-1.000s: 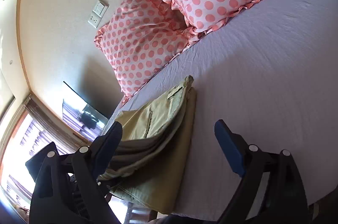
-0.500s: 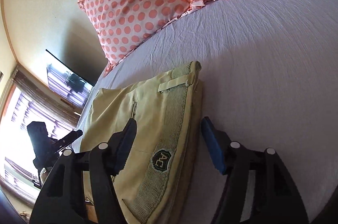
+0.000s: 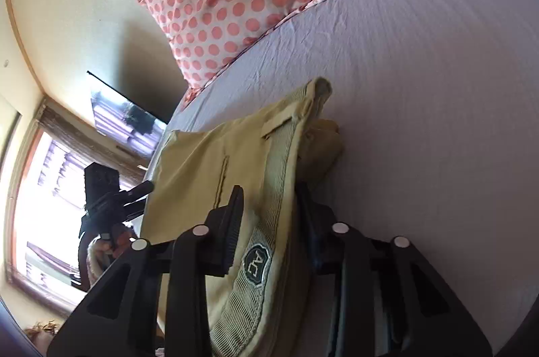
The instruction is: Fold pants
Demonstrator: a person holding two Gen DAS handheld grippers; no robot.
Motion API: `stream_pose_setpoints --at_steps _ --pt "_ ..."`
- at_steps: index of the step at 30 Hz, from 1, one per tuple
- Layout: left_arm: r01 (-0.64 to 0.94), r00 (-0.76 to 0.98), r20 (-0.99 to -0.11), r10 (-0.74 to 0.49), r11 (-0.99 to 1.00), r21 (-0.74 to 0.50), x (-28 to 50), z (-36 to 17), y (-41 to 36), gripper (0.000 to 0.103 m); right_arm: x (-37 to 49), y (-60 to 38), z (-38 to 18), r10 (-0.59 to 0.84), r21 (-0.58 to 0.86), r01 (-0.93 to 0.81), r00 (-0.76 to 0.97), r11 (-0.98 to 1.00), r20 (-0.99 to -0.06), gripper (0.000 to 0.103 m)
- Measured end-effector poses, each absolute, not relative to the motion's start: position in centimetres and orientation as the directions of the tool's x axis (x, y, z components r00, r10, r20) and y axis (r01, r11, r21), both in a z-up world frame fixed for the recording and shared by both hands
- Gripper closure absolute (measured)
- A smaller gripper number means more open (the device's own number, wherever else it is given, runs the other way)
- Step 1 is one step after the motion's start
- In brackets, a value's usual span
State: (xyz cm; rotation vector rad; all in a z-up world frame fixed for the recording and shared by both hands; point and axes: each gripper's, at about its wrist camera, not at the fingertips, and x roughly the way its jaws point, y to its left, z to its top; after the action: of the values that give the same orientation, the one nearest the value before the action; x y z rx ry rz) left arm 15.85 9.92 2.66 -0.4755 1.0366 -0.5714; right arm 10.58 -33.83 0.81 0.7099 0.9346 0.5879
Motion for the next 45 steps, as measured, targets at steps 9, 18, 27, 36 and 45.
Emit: stream_pose_setpoints --at_steps 9,18,27,36,45 --pt "0.322 0.466 -0.623 -0.629 0.776 -0.542 16.5 7.4 8.4 0.096 12.2 -34.1 4.7 0.746 0.771 -0.244 0.530 0.589 -0.403 0.093" --pt "0.273 0.608 -0.623 -0.492 0.866 -0.418 27.2 10.9 2.8 0.098 21.6 -36.7 7.7 0.594 0.672 -0.186 0.668 0.717 -0.449 0.094" --pt "0.112 0.567 -0.676 -0.471 0.857 -0.503 29.8 6.6 6.5 0.075 20.0 -38.6 6.1 0.343 0.485 -0.019 0.731 0.874 -0.590 0.046" --pt "0.340 0.429 -0.638 -0.640 0.768 -0.542 22.6 7.0 1.2 0.042 18.4 -33.4 4.2 0.580 0.653 -0.097 0.569 0.751 -0.583 0.007" --pt "0.285 0.580 -0.725 -0.371 0.926 -0.246 15.5 6.0 -0.4 0.017 9.5 -28.7 7.4 0.277 0.364 -0.024 0.695 0.931 -0.663 0.001"
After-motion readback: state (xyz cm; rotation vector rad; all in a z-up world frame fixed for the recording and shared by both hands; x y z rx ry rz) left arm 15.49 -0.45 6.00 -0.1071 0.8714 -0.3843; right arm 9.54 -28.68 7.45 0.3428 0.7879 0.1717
